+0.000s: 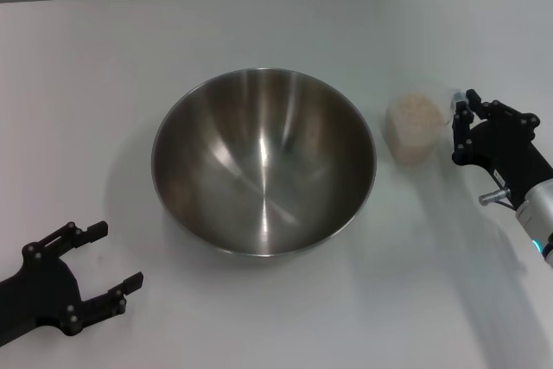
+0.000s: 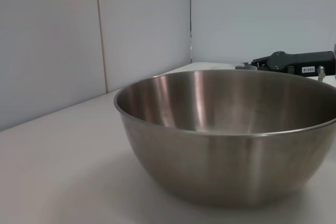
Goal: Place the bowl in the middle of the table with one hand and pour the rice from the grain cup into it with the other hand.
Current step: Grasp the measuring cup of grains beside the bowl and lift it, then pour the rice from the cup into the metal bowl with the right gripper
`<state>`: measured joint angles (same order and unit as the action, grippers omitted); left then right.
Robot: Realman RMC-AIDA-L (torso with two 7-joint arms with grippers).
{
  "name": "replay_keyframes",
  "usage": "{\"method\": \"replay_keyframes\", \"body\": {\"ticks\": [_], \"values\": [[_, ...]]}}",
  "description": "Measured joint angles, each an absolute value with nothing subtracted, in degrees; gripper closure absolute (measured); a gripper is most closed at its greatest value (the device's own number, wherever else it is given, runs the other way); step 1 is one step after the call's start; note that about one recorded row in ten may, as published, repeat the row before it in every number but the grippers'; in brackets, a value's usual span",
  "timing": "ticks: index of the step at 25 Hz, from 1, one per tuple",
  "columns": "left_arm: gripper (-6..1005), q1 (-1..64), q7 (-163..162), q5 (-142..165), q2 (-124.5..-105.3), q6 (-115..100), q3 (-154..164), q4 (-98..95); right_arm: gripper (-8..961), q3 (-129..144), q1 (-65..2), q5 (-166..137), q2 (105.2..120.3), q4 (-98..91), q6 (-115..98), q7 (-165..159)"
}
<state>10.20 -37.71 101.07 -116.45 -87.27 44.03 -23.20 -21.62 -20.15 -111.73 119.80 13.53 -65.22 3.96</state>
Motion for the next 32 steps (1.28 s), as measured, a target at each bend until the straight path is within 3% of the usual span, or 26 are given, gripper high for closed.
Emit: {"method": "replay_keyframes", "body": {"ticks": [12, 24, 32], "values": [[170, 10.3, -37.7, 101.1, -116.46, -87.8, 43.6, -23.2, 936, -21.6, -19.0, -111.7, 119.79, 13.9, -72.8, 4.0], [169, 10.4, -37.7, 101.1, -116.59, -87.9, 43.6, -23.2, 937, -21.1, -20.6, -115.5, 119.58, 19.6, -86.0, 16.4], [170, 10.7, -37.7, 100.9, -116.65, -90.0, 43.6, -23.5, 933, -20.6, -23.5, -120.3, 119.85, 28.3, -79.7, 49.7]]}}
